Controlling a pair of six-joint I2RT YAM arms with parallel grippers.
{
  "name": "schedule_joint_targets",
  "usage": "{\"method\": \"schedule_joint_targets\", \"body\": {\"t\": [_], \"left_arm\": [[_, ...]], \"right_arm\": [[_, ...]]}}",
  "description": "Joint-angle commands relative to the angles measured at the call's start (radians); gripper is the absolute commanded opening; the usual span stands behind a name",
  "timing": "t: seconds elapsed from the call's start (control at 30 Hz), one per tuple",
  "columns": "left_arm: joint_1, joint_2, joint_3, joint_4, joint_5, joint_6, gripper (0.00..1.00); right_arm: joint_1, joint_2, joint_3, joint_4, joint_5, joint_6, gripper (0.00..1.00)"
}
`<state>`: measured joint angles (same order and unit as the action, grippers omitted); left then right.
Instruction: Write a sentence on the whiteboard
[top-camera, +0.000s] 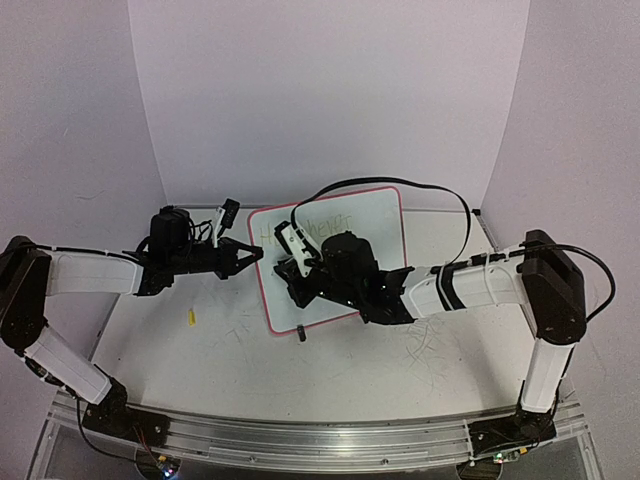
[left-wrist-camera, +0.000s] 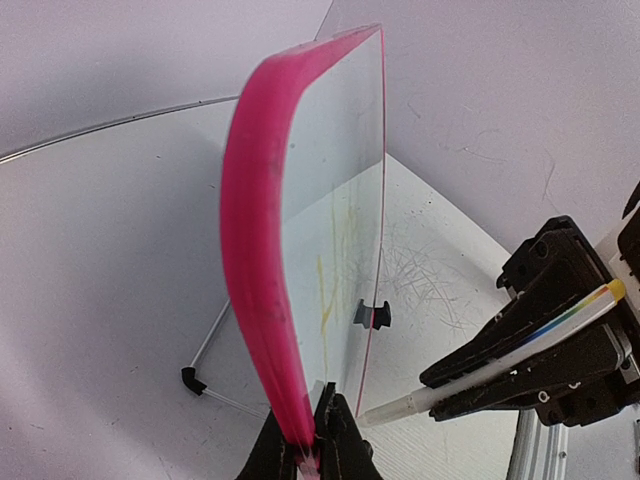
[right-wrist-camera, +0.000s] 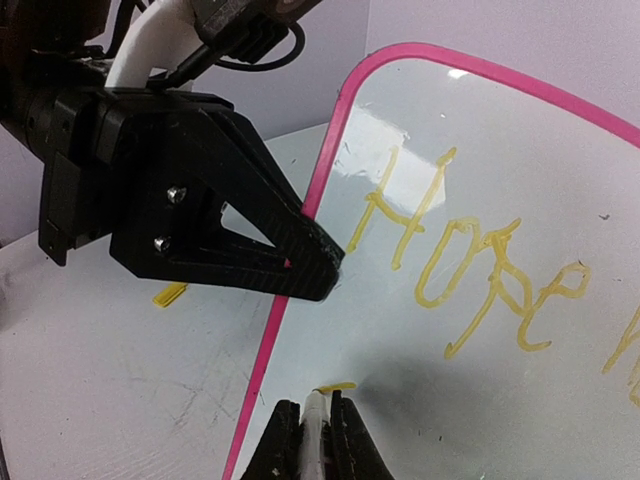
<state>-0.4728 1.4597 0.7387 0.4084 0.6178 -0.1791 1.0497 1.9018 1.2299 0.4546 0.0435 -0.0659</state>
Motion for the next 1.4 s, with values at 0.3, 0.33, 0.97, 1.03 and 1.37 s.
{"method": "schedule_joint_targets", "body": {"t": [0.3,0.33,0.97,1.03,1.37], "left_arm": [[0.002,0.005,0.027,-0.026,-0.130,0.113,0.00],[0.002,0.005,0.027,-0.026,-0.130,0.113,0.00],[0.000,0.007,0.028,-0.028,-0.130,0.116,0.00],[-0.001,0.008,0.028,-0.028,-0.131,0.116,0.00],[-0.001,0.004,0.027,-0.029,-0.132,0.118,0.00]], "right_arm": [[-0.004,-0.029,-0.042,-0.014,0.070,0.021,0.00],[-0.004,-0.032,-0.046,-0.014,0.077,0.021,0.00],[-0.004,-0.057,-0.111,-0.004,0.098,0.041,0.00],[-0.002,-0.052,-0.109,-0.005,0.085,0.048,0.00],[0.010,0.014,-0.031,-0.001,0.046,0.057,0.00]]}}
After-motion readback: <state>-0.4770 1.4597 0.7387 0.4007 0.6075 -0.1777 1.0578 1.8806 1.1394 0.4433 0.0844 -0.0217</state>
